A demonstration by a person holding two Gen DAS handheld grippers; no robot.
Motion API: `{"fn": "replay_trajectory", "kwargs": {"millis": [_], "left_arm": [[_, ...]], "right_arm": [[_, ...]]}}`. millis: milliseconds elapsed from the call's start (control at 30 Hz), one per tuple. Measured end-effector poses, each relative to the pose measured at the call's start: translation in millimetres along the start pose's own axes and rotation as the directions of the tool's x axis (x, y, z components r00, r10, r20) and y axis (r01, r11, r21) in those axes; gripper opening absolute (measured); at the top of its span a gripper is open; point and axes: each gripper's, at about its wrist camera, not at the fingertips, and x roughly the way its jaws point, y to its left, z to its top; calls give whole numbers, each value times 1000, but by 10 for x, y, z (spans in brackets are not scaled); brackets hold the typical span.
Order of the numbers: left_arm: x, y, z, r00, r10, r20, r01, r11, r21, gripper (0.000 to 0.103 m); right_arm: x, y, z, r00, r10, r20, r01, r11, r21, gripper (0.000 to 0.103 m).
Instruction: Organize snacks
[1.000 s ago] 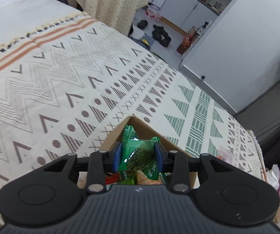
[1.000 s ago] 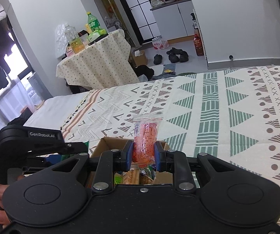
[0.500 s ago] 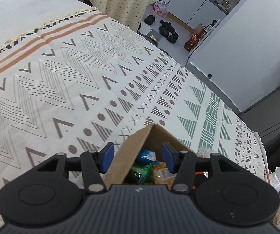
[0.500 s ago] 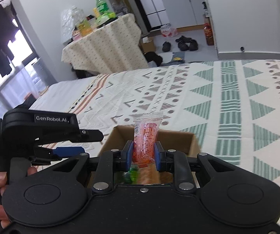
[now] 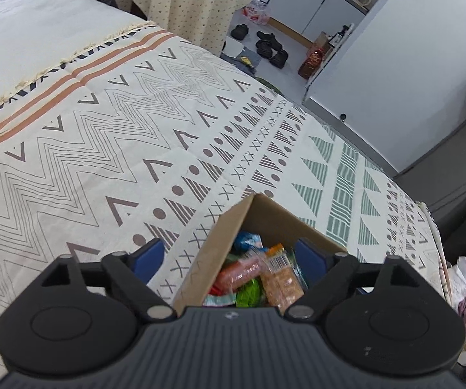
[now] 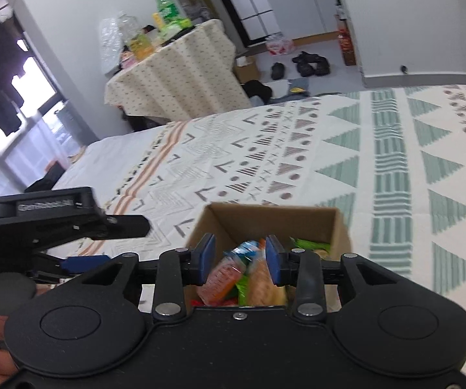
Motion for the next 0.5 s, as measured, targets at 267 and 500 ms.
{"fn": "replay_trajectory", "kwargs": {"millis": [267, 500], "left_arm": [[-296, -63, -178, 1000, -22, -17, 23, 998, 57, 97], [-543, -115, -384, 999, -26, -19, 28, 993, 111, 100]], "right_arm": [[-425, 104, -79, 998, -47, 32, 48, 999, -21, 60], [-776, 81, -221, 996, -66, 53, 66, 998, 8, 75]]}}
